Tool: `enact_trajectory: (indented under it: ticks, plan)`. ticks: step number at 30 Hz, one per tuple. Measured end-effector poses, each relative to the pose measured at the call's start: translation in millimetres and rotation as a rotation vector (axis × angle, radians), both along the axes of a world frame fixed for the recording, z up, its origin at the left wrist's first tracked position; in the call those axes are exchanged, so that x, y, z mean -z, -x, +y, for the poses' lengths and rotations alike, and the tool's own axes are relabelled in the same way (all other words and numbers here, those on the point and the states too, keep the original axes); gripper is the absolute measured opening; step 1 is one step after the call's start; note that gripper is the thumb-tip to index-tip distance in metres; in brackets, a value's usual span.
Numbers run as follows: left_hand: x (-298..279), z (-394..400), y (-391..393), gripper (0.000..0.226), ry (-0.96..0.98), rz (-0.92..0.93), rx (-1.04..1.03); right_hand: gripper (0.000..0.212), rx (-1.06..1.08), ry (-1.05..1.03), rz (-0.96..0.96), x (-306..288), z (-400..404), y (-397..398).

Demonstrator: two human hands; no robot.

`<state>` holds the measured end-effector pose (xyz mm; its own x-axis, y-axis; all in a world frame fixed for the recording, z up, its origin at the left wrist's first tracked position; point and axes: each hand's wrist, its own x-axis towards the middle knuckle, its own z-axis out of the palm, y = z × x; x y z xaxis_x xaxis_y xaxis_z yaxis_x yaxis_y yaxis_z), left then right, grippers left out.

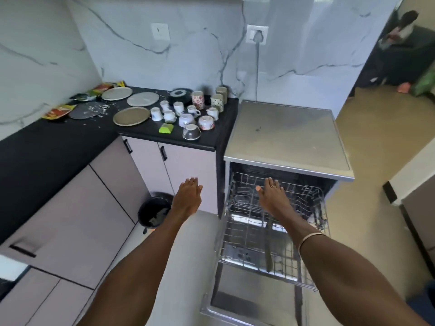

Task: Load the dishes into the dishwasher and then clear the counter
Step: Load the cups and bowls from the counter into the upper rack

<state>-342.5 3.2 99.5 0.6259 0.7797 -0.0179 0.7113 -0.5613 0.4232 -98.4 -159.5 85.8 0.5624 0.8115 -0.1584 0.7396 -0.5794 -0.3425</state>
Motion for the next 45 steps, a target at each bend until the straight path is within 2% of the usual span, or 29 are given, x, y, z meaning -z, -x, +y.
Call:
enact_trajectory:
  ticks: [10,15,24,31,34,37,41,45]
  plan:
    - [-34.5,124.8,122.2,0.046,-0.072,-0.026,-0.062,0.066,-0.038,-0.066,0.013,-13.5,154.5,105.4]
    - [-35.2,182.4,138.9,0.048,-0.075,-0.060,-0.069,0.065,-0.053,-0.076,-0.006,-13.5,203.5,125.6]
    - [-13.0,268.9,81.2,0.044,-0.033,-0.095,-0.001,0.061,0.002,-0.141,-0.010,-5.7,289.6,93.2]
    - [-6.1,325.1,18.8,0.046,-0.002,-0.151,0.043,0.049,0.036,-0.245,-0.001,-7.0,356.3,57.7]
    - [-5.7,349.6,-7.8,0.042,-0.022,-0.182,0.057,0.044,0.047,-0.255,-0.024,-13.5,380.4,45.3]
    - [-5.7,373.0,-32.3,0.035,-0.034,-0.228,0.054,0.029,0.062,-0.277,-0.028,-12.5,401.0,32.6]
    - [-2.3,401.7,-63.0,0.026,-0.020,-0.276,0.104,0.026,0.111,-0.278,-0.008,-8.7,421.6,19.7]
    - [9.4,430.5,-97.7,0.045,0.018,-0.212,0.207,0.027,0.196,-0.268,0.021,-5.9,435.3,10.3]
